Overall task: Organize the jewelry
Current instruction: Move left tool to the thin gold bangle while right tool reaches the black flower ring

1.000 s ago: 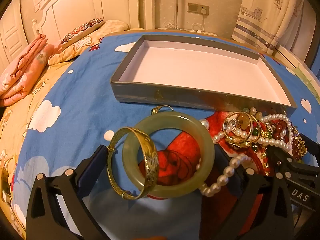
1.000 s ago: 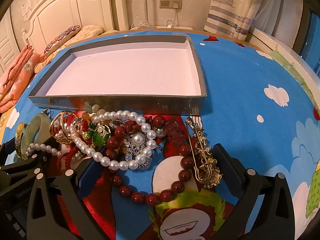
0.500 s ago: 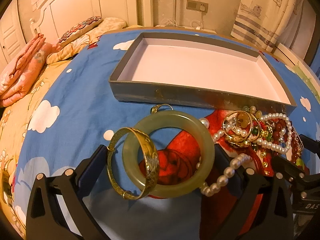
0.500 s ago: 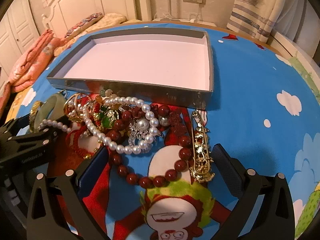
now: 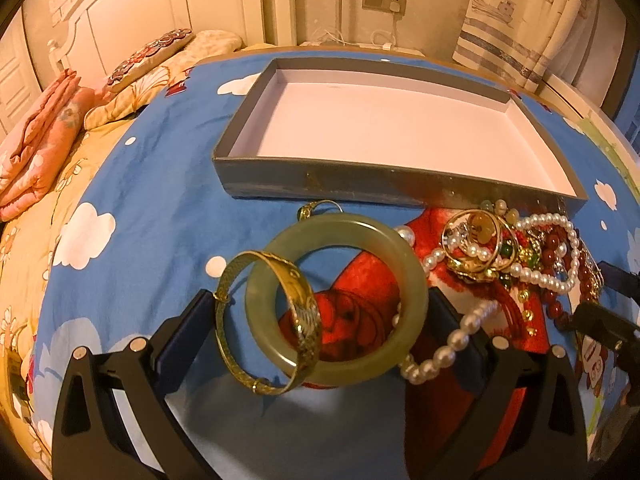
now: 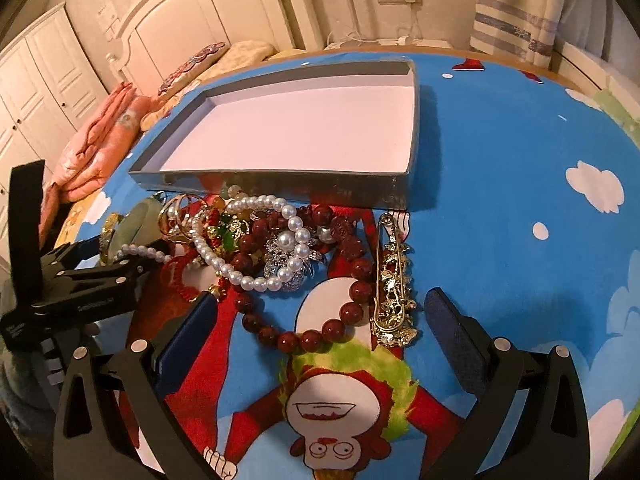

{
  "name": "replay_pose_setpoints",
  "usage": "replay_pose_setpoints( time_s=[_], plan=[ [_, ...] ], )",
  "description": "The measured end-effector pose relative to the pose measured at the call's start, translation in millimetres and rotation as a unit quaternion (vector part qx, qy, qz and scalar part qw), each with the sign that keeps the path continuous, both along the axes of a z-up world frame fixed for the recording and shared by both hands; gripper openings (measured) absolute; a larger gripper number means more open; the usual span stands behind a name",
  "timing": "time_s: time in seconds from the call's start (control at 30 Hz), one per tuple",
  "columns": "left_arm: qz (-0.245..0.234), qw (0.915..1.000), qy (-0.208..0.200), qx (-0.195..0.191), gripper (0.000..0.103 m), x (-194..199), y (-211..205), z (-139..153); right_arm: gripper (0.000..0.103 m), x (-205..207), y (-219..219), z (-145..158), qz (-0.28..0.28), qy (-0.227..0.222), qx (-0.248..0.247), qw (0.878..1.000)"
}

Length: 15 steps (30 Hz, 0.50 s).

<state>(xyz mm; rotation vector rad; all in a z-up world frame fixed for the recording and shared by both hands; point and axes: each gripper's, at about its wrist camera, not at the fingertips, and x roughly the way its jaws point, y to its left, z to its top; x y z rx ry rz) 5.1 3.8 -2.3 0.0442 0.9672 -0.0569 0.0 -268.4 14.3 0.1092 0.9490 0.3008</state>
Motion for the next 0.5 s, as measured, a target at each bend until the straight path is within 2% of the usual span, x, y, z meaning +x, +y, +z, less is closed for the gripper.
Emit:
replay_pose_setpoints(
  time_s=[0.17, 0.23, 0.3, 0.37, 0.5],
  plan=[
    [-0.015, 0.9999, 0.003, 0.003, 0.101, -8, 0, 1, 0.098, 0, -2, 18, 0.003, -0.05, 0.01, 0.999],
    [-0.022, 0.9997, 0.005, 0.002, 0.101, -11, 1, 1, 0.096, 6, -2, 22, 0.007, -0.053, 0.019, 0.998],
    [-0.021, 0.9998, 0.005, -0.002, 0.101, -15, 4, 2, 0.09, 14, -1, 22, 0.01, -0.048, 0.012, 0.999],
    [-0.025, 0.9996, -0.002, -0.013, 0.101, -23, 10, 5, 0.076, 21, -1, 20, 0.015, -0.039, 0.017, 0.999],
    [-0.02, 0.9993, -0.031, -0.012, 0.101, -40, 25, 14, 0.057, 25, 4, 17, 0.025, -0.037, 0.018, 0.999]
  ],
)
